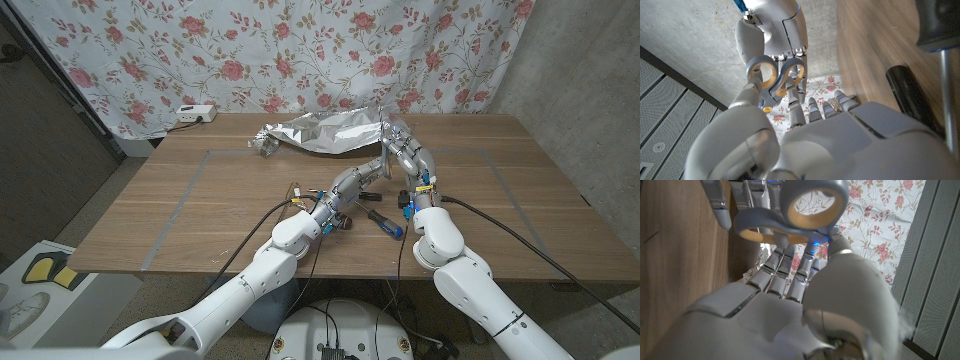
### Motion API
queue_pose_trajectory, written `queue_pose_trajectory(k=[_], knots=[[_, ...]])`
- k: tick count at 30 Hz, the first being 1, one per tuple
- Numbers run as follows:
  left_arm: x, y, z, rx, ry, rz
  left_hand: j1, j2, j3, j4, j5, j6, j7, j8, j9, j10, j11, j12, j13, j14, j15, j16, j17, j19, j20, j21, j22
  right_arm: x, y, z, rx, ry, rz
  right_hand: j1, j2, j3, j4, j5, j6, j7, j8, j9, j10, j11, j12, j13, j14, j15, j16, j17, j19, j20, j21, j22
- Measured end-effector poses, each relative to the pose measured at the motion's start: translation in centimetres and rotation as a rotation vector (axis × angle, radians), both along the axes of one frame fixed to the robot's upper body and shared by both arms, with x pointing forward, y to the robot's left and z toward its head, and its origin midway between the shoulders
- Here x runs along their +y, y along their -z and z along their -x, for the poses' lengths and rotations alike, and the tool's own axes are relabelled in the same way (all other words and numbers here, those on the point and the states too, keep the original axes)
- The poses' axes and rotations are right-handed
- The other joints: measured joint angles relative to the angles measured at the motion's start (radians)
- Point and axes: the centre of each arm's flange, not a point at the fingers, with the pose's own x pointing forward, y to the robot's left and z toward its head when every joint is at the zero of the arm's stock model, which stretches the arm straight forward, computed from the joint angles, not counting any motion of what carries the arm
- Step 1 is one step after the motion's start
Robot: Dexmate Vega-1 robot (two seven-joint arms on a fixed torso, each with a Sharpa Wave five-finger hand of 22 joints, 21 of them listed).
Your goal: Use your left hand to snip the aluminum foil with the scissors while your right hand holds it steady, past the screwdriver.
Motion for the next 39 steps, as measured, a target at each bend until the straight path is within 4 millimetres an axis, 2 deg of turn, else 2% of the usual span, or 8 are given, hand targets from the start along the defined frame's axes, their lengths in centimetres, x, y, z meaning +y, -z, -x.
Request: queue_pose_trajectory(k=[7,11,16,31,39], knots=[[-0.2,0.1,0.1,0.002,0.002,0.001,0.005,0.005,0.000,0.000,0.000,0.001,0.000,0.000,0.000,0.000,0.000,0.000,0.000,0.000,0.000,0.000,0.000,0.000,0.000,0.000,0.000,0.1,0.1,0.1,-0.001,0.001,-0.017,0.001,-0.001,0.000,0.000,0.000,0.003,-0.003,0.000,0.000,0.000,0.000,0.004,-0.001,0.000,0.000,0.000,0.005,-0.005,-0.005,0.008,0.000],[-0.2,0.2,0.0,0.004,0.003,0.002,0.005,0.005,-0.007,-0.001,0.000,0.028,0.014,0.003,0.000,0.011,-0.011,0.000,0.000,0.000,0.000,0.000,0.000,0.000,0.000,0.000,0.000,0.2,0.1,0.2,-0.001,0.002,-0.022,0.001,-0.001,0.000,0.000,0.003,0.003,-0.003,0.000,0.000,0.000,0.000,0.006,-0.001,0.000,0.000,0.000,0.005,-0.009,-0.002,0.008,-0.005],[-0.4,0.3,0.0,0.009,0.003,0.003,0.005,0.005,-0.008,0.000,0.000,0.031,0.016,0.006,0.000,0.018,-0.007,0.000,0.000,0.000,0.000,0.000,0.000,0.000,0.000,0.000,0.000,0.4,0.2,0.2,-0.003,0.003,-0.025,0.003,-0.003,0.000,0.000,0.003,0.003,-0.003,0.000,0.000,0.000,0.000,0.006,-0.001,0.000,0.000,0.000,0.009,-0.011,0.000,0.008,-0.005],[-0.8,0.2,-0.3,0.014,0.006,0.007,0.024,0.013,-0.008,0.000,0.000,0.031,-0.002,-0.001,0.000,0.018,-0.007,0.000,0.000,0.000,0.000,0.000,0.000,0.004,0.004,0.000,0.000,1.0,0.5,-0.1,0.003,-0.004,-0.020,0.006,-0.004,0.000,0.000,0.007,0.008,-0.009,0.000,0.005,0.000,0.000,0.010,-0.001,0.000,0.000,0.000,0.011,-0.011,0.000,0.008,-0.005],[-1.1,0.2,-0.4,0.017,0.013,0.008,0.036,0.017,-0.005,-0.003,0.000,0.036,0.000,-0.002,0.000,0.018,-0.007,0.000,0.000,0.005,-0.006,0.000,0.000,0.009,-0.002,0.000,0.000,1.1,0.5,-0.2,0.005,-0.007,-0.023,0.011,-0.009,0.000,0.000,0.007,0.008,-0.008,0.000,0.009,0.000,0.000,0.010,-0.006,0.000,0.000,0.000,0.014,-0.011,0.000,0.008,-0.005]])
